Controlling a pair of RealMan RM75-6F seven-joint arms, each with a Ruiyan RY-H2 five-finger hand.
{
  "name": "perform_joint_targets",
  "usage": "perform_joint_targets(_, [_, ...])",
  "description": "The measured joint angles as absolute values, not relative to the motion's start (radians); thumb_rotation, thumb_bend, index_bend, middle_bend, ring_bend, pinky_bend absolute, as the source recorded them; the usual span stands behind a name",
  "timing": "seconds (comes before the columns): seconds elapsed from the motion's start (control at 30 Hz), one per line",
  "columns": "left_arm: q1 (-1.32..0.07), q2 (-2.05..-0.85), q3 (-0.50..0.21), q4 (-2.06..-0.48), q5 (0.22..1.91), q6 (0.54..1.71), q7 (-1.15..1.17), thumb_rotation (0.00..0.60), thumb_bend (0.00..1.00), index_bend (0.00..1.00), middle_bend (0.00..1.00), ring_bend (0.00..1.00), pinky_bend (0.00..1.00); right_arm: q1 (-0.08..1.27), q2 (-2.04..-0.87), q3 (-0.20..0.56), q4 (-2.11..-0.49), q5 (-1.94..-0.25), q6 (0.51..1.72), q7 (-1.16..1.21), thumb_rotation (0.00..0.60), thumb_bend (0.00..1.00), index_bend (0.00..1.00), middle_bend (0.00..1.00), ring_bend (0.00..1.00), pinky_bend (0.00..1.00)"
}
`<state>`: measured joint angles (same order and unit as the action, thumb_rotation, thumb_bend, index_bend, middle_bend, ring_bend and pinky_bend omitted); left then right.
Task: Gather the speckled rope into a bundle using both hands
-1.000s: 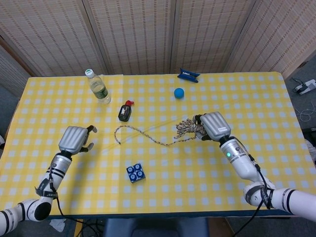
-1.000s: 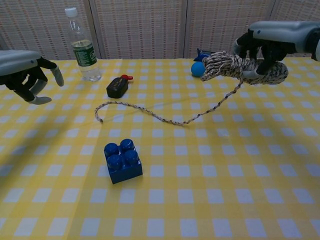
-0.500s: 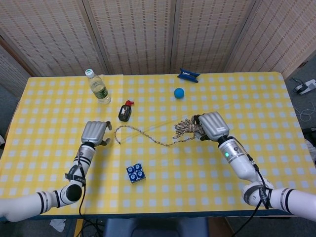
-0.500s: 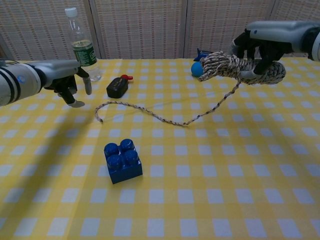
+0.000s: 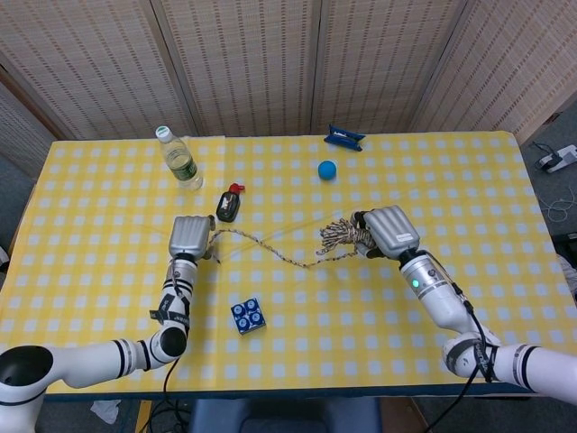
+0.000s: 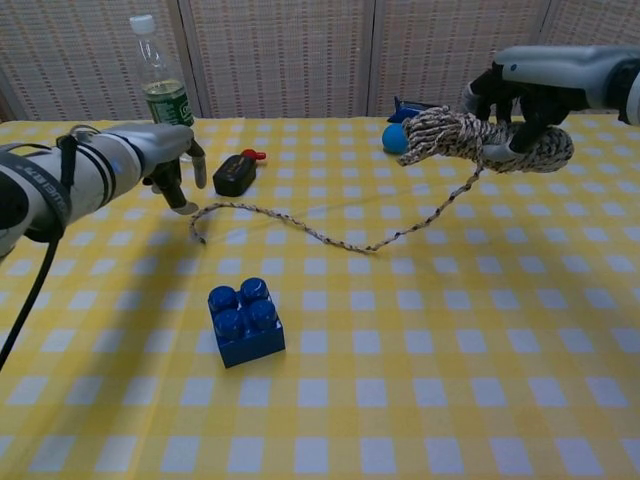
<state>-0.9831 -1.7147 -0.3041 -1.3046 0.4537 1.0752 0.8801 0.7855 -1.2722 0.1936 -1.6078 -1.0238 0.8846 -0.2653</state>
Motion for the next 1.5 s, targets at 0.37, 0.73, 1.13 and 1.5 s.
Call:
perform_joint_targets(0.37, [-1.001, -1.797, -0.281, -1.222, 0.475, 1.094, 0.907, 0.6, 0.31, 0.45, 0.91, 0.84, 0.91, 0.782, -1.274, 0.186, -1.59, -1.034, 0.869, -0.233, 0.6, 0.56, 0.58, 0.56, 0.51, 0.67])
perform_joint_targets(0.73, [-1.007, -1.839, -0.269, -1.135, 0.461, 1.096, 0.976, 0.6, 0.31, 0.45, 0.91, 0.85, 0.91, 0.778, -1.273, 0.181, -1.585, -1.041, 0.863, -0.219, 0.6, 0.56, 0.58, 0.56, 0.51, 0.67])
perform_joint_targets(1.13, [-0.997, -1.826, -0.263, -1.105, 0.429, 1.106, 1.062, 0.6, 0.31, 0.46, 0.92, 0.85, 0.91, 0.78, -1.275, 0.188, -1.578, -1.039, 0.863, -0.205, 0.6, 0.56, 0.59, 0.56, 0.52, 0.67])
perform_joint_targets(1.5, [-0.992, -1.8, -0.318, -1.173, 0.417, 1.089, 1.025, 0.6, 0.31, 0.5, 0.92, 0.85, 0.91, 0.78, -1.26, 0.209, -1.566, -1.015, 0.854, -0.17, 0.6, 0.56, 0.59, 0.56, 0.52, 0.67])
